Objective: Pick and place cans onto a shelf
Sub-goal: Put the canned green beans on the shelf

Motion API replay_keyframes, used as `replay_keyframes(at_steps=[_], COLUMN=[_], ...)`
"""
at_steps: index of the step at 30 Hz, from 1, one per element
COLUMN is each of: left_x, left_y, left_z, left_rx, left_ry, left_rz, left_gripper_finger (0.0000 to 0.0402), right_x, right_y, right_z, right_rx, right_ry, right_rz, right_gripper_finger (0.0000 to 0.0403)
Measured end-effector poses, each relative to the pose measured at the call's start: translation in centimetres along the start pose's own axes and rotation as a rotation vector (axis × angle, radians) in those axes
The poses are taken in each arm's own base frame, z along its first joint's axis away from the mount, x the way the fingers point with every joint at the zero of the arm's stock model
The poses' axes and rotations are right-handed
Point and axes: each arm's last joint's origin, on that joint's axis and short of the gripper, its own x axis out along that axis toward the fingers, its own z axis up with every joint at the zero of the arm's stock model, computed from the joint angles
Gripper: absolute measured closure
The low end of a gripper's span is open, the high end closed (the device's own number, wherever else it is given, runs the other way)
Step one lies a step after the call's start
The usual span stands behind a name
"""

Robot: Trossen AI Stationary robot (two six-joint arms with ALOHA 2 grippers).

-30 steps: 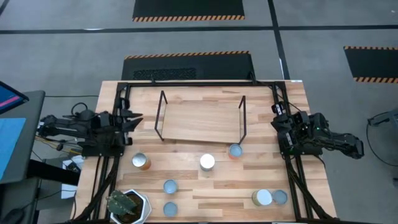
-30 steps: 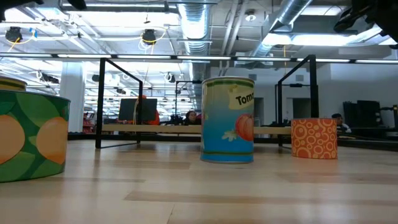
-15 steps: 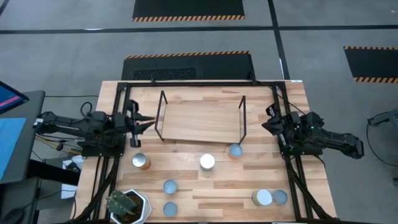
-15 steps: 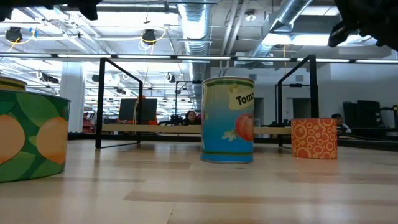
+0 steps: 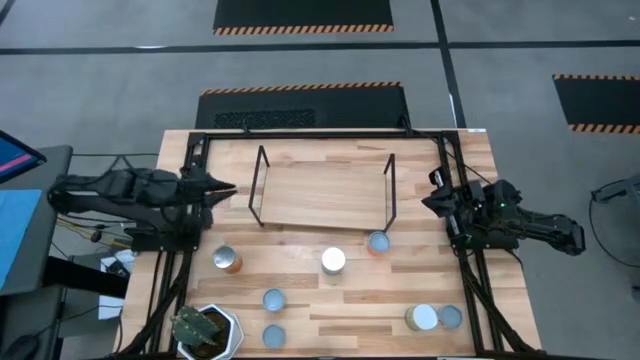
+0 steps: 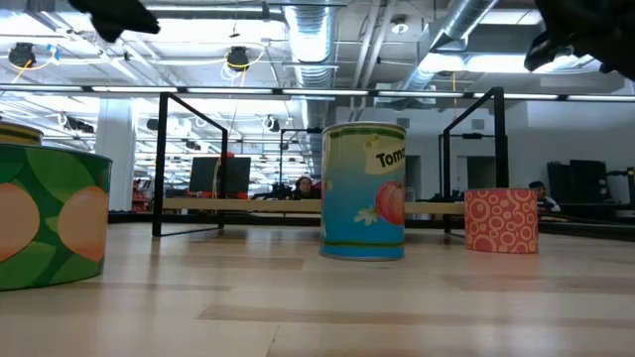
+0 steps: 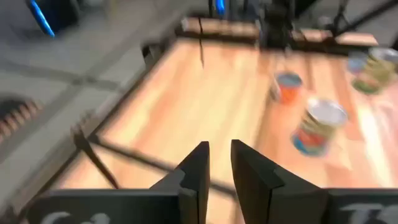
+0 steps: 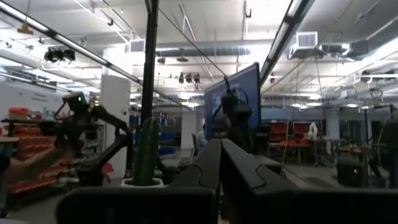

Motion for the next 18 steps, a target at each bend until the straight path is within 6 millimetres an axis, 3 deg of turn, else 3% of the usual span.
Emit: replay_keyframes(at_steps=[7, 11, 18], left_x=[-0.7, 0.1, 2.3], left_y=[-0.4, -0.6, -1.2], left_z=[0.0, -0.6, -3.4], left_rx=[-0.206, -0.273, -0.321], left_ry=[0.252, 0.347, 0.670], left_rz=[-0.143, -0.102, -0.058], left_gripper_finger=[0.0346, 0.0340, 0.0299], right_x=[0.0, -0.1, -0.1], right_y=[-0.2, -0.2, -0.2], right_z=[-0.9, -1.0, -1.1], right_rx=[0.034, 0.037, 0.039], right_ry=[0.092, 0.099, 0.106], right_rz=[-0.018, -0.020, -0.021], right_gripper_finger=[0.0370, 0.0370, 0.0370])
